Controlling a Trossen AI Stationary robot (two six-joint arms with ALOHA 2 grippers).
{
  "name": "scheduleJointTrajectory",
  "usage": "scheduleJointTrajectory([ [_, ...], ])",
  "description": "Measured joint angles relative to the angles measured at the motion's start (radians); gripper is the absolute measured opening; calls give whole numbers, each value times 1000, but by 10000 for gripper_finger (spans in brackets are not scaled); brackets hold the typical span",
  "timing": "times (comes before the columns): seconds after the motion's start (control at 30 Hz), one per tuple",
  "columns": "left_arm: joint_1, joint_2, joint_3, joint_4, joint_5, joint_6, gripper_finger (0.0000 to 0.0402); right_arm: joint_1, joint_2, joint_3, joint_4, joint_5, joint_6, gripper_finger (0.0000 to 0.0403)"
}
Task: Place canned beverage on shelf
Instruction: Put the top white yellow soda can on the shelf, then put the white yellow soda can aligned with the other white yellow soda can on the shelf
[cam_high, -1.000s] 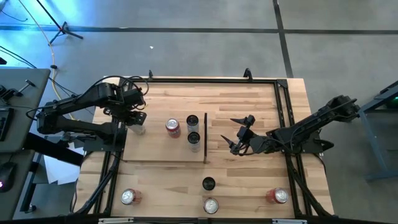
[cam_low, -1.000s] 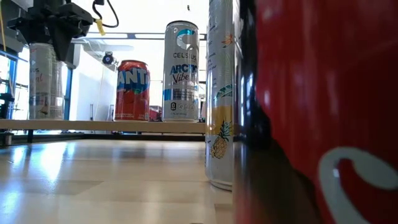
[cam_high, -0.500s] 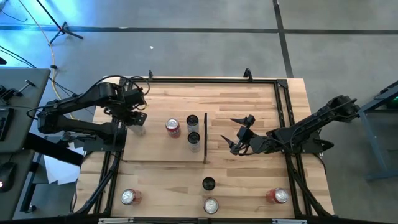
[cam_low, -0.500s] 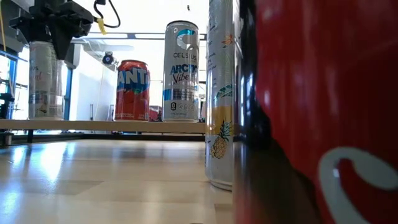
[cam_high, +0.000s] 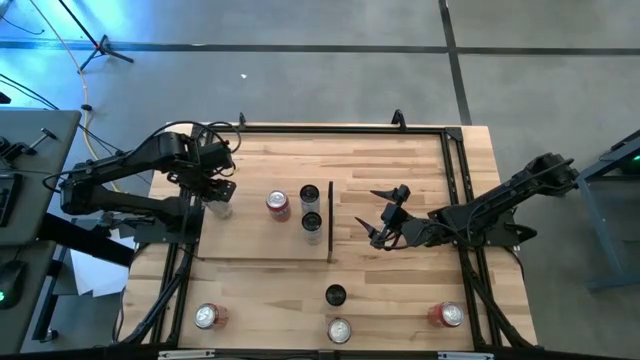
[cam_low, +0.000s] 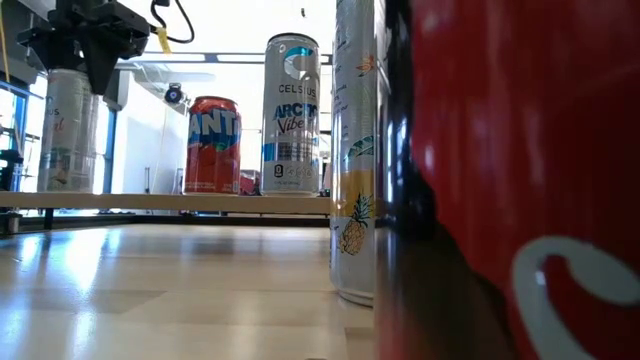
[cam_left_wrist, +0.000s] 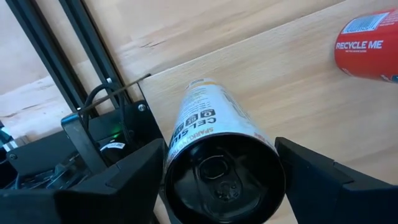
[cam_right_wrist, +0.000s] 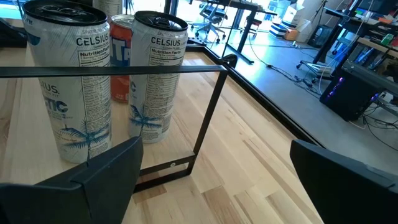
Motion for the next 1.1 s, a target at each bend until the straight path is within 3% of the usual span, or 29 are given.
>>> scheduleJointTrajectory([
  [0.57, 0, -1, 107, -1, -23, 28, 277, 0, 0, 0, 0, 0, 0, 393],
  [0.7, -4, -4, 118, -1, 47, 7, 287, 0, 0, 0, 0, 0, 0, 393],
  [0.83, -35, -25, 148, -1, 92, -25, 298, 0, 0, 0, 0, 0, 0, 393],
  [1.1, -151, -53, 210, 0, 77, -81, 317, 0, 0, 0, 0, 0, 0, 393],
])
